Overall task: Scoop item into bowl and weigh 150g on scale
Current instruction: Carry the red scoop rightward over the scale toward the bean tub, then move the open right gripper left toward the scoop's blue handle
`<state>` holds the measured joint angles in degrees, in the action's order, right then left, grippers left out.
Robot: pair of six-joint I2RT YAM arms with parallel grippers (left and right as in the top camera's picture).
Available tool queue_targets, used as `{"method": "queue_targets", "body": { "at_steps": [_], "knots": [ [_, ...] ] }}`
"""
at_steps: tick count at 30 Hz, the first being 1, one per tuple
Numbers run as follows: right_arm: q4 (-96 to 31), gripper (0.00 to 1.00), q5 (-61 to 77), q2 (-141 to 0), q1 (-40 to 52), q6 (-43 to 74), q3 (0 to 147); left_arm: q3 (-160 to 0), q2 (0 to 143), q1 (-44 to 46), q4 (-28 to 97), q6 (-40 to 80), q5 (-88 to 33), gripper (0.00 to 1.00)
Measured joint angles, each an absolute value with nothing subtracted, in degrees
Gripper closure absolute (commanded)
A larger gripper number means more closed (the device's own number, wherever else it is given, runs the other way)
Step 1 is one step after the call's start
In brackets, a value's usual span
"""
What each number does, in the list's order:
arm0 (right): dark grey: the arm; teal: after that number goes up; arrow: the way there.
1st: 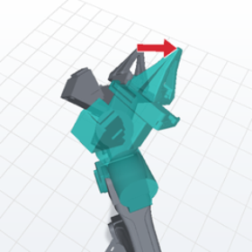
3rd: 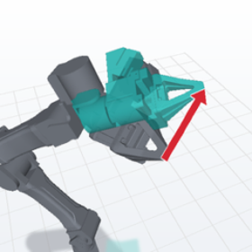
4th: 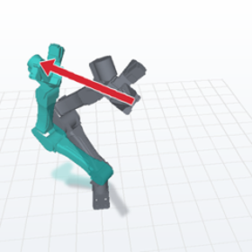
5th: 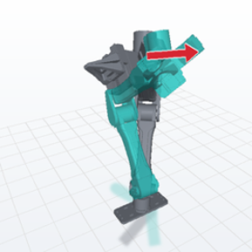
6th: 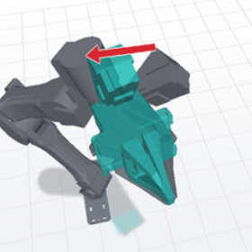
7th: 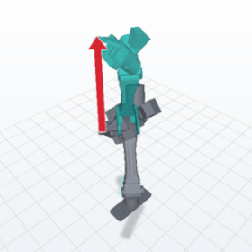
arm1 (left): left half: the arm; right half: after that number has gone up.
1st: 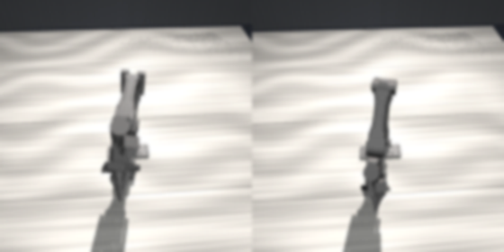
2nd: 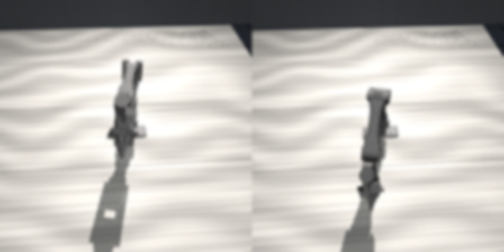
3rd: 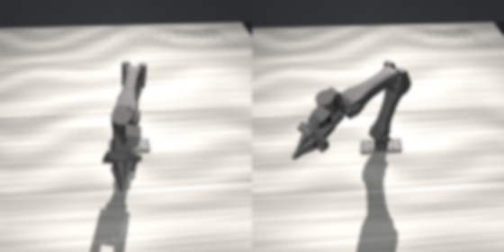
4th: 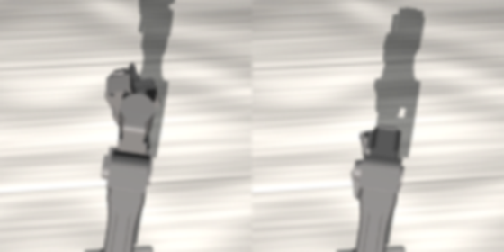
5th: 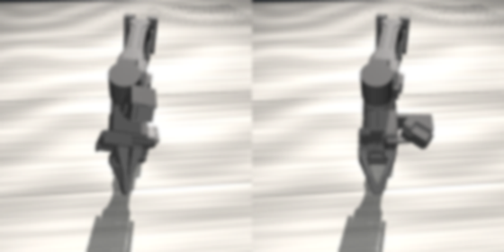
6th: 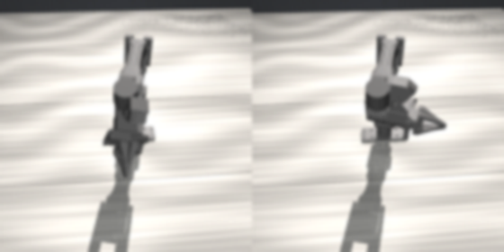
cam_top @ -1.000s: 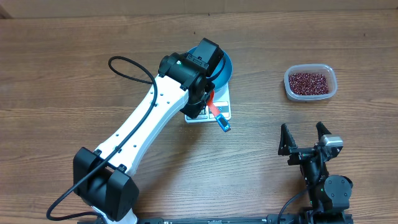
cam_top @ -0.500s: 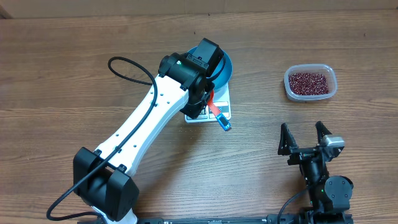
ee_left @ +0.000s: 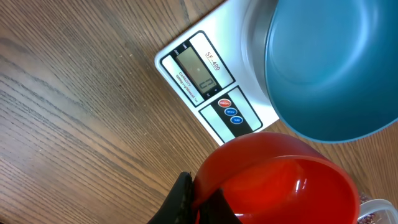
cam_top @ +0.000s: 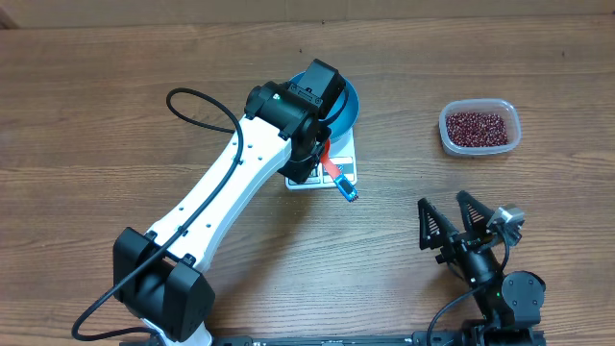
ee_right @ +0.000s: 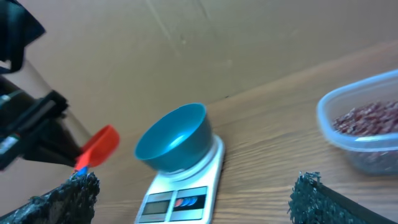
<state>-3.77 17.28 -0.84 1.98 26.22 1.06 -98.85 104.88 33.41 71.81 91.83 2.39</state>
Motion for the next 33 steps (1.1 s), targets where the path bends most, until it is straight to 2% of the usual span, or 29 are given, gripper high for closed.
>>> {"method": "queue_targets", "body": {
  "at_steps": [13, 24, 28, 33],
  "knots": [
    [-4.0, 0.0, 21.7, -4.2, 2.0, 35.6, 6.3, -98.8, 104.9, 34.4, 71.7, 93.3, 1.9, 0.96],
    [-4.9, 0.0, 30.6, -27.9, 2.0, 36.4, 20.9, -98.8, 104.9, 34.4, 71.6, 99.6, 1.5, 0.96],
    [-0.5, 0.0, 35.3, -35.7, 2.0, 36.8, 22.7, -98.8, 104.9, 34.4, 71.6, 102.0, 1.5, 0.96],
    [6.1, 0.0, 40.4, -42.9, 2.0, 45.6, 22.8, -98.9, 104.9, 34.4, 71.2, 103.7, 0.6, 0.96]
  ]
}}
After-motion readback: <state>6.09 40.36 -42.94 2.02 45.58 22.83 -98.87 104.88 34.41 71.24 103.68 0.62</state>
